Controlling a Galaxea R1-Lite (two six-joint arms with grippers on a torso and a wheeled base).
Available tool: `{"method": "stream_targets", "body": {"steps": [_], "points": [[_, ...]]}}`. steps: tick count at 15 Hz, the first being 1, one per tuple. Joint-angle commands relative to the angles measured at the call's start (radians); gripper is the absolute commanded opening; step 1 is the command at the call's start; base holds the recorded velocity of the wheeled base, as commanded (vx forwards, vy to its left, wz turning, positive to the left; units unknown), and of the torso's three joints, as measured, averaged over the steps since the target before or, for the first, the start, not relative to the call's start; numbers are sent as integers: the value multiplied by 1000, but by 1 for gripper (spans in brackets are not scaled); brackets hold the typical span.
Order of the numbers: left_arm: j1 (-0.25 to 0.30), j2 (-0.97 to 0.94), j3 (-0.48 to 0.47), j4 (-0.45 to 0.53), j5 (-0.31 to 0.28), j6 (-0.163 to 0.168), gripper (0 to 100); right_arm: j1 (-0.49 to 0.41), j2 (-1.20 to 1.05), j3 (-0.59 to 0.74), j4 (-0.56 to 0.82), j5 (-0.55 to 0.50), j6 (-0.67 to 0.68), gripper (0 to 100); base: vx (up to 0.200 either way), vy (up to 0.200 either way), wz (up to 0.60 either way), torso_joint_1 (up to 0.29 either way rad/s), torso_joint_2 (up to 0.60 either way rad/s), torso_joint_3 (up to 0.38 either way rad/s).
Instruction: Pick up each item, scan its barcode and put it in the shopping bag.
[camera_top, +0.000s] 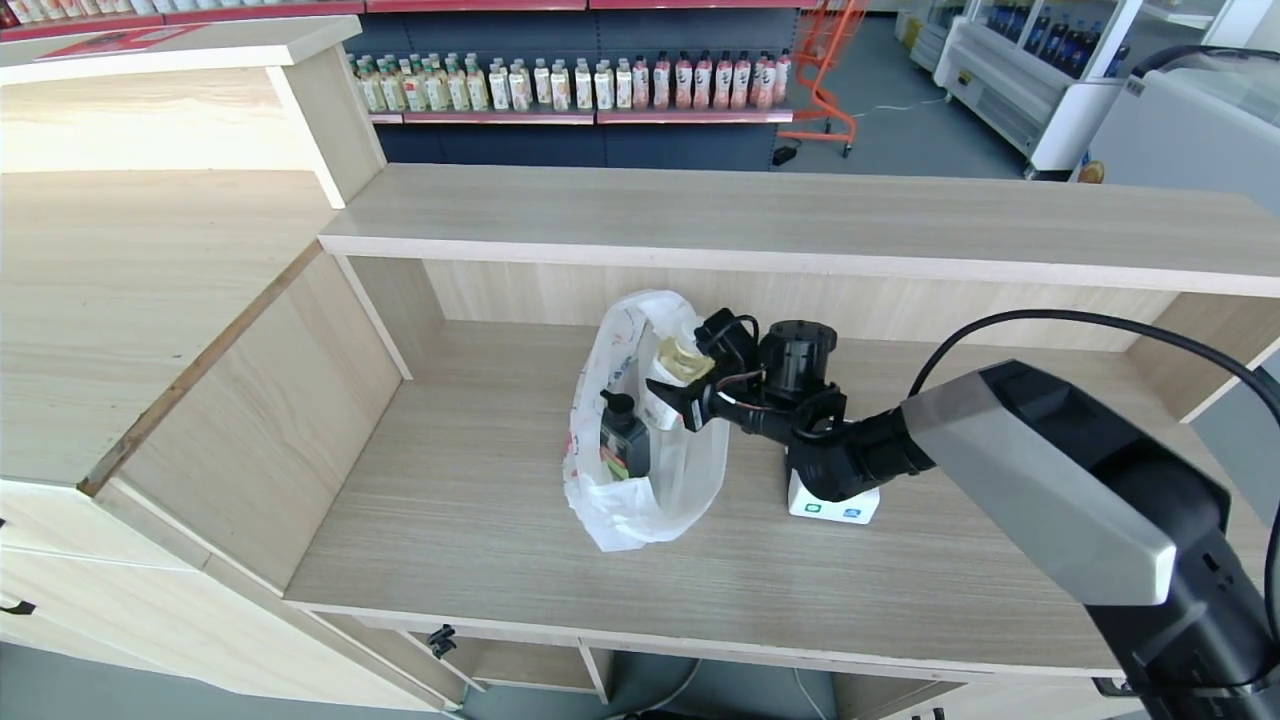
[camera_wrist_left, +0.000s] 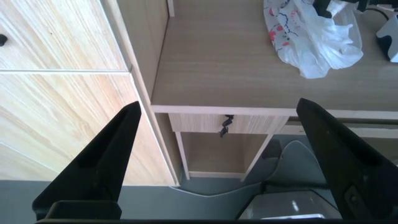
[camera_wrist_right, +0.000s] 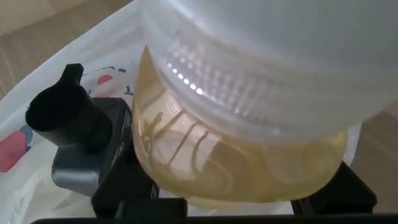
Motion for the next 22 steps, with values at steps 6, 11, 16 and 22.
{"method": "stream_targets", "body": {"steps": [6,11,16,22], "points": [[0,2,0,0,-1,0,100,7,72,-54,-1,-1,-15,0,0,0,0,0,0,0],[0,2,0,0,-1,0,100,-8,-144,60,-3,-1,158,100,0,0,0,0,0,0],[0,2,0,0,-1,0,100,-166,-923,848,45,115,371,100,0,0,0,0,0,0],[0,2,2,0,0,0,100,-475,-1695,1620,224,-40,200,100,0,0,0,0,0,0]]}}
